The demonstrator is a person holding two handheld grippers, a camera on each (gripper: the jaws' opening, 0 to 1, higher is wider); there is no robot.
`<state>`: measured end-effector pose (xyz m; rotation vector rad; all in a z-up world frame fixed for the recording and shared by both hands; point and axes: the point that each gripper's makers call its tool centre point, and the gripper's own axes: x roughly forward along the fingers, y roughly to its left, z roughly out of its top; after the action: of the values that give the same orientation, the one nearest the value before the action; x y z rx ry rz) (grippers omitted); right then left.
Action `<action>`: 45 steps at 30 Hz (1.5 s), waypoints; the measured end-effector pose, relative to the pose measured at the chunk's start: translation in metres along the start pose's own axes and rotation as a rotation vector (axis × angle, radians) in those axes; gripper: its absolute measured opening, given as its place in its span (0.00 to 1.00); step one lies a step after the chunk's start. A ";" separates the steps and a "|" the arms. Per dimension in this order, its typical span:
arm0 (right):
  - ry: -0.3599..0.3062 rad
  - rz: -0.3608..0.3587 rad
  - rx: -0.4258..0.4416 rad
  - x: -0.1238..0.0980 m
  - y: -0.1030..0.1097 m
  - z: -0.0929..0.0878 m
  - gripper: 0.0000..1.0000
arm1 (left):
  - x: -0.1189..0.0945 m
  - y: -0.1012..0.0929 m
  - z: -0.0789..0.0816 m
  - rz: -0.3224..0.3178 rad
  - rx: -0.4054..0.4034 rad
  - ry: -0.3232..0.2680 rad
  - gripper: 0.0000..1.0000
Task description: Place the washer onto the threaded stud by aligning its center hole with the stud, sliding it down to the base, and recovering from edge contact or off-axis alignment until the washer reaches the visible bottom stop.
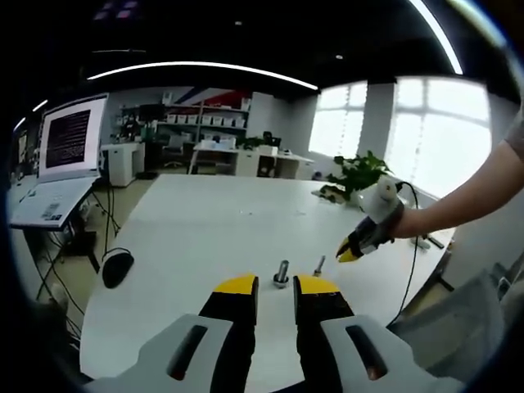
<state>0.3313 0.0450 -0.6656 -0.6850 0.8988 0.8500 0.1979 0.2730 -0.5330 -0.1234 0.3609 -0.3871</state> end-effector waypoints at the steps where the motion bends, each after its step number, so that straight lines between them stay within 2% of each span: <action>1: 0.002 -0.001 -0.014 0.002 -0.001 0.002 0.13 | 0.000 0.000 0.000 -0.001 -0.001 -0.001 0.15; 15: 0.010 0.005 -0.033 0.013 -0.013 0.016 0.14 | 0.002 -0.002 -0.002 -0.013 -0.006 0.008 0.15; 33: 0.060 0.021 -0.034 0.028 -0.014 0.013 0.14 | 0.001 -0.005 -0.009 -0.007 0.037 0.041 0.15; 45: 0.090 0.023 -0.048 0.037 -0.016 0.008 0.14 | 0.003 -0.005 -0.008 -0.015 0.023 0.038 0.15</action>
<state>0.3611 0.0560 -0.6919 -0.7613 0.9712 0.8689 0.1958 0.2674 -0.5403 -0.0969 0.3932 -0.4090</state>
